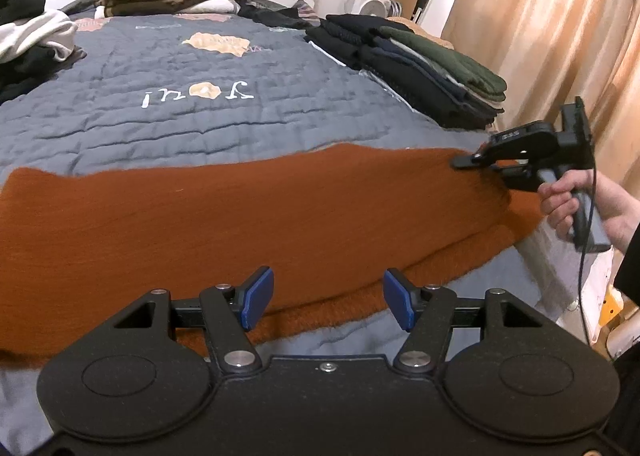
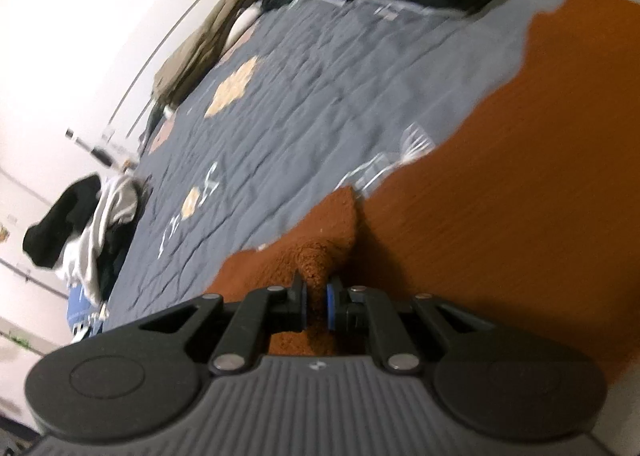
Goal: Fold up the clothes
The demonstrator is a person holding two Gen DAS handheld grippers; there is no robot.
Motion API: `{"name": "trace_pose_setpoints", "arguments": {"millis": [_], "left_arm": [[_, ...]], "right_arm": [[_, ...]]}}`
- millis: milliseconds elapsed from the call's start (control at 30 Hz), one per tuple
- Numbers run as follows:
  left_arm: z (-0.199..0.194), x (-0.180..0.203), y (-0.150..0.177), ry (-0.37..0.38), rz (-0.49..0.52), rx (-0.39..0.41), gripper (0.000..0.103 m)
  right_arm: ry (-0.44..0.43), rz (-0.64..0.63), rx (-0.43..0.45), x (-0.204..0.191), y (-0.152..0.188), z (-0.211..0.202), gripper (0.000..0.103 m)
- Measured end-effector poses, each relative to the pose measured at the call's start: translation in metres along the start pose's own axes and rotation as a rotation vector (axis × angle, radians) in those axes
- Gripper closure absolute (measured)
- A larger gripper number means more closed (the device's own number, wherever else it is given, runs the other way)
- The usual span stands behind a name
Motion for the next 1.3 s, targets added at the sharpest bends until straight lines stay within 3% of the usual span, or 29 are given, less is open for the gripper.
{"name": "trace_pose_setpoints", "arguments": {"millis": [367,600,967,1133,1300], "left_arm": [[0.005,0.005,0.002,-0.005,0.025,-0.011,0.043],[0.013,0.000,0.005,-0.027,0.026,-0.031,0.043],[0.021,-0.001,0.014,-0.042,0.046,-0.062,0.043],[0.024,-0.002,0.015,-0.050,0.048,-0.070,0.043],[0.023,-0.003,0.016,-0.057,0.050,-0.072,0.043]], "right_arm": [[0.170,0.035,0.081,0.086,-0.061,-0.036,0.094],[0.259,0.000,0.106,0.119,-0.092,-0.056,0.094],[0.398,-0.018,0.229,0.159,-0.146,-0.099,0.094],[0.503,-0.063,0.213,0.182,-0.148,-0.093,0.094],[0.577,-0.140,0.281,0.188,-0.141,-0.083,0.091]]}}
Point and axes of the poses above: each gripper's, at about its wrist camera, not at the fingertips, and z roughly the way its jaws point, x to its right, y to its underside, the point moved 6 cm from there along z, roughly the way its jaws point, and after that the axes turned 2 degrees about y, right-handed, at the moved point
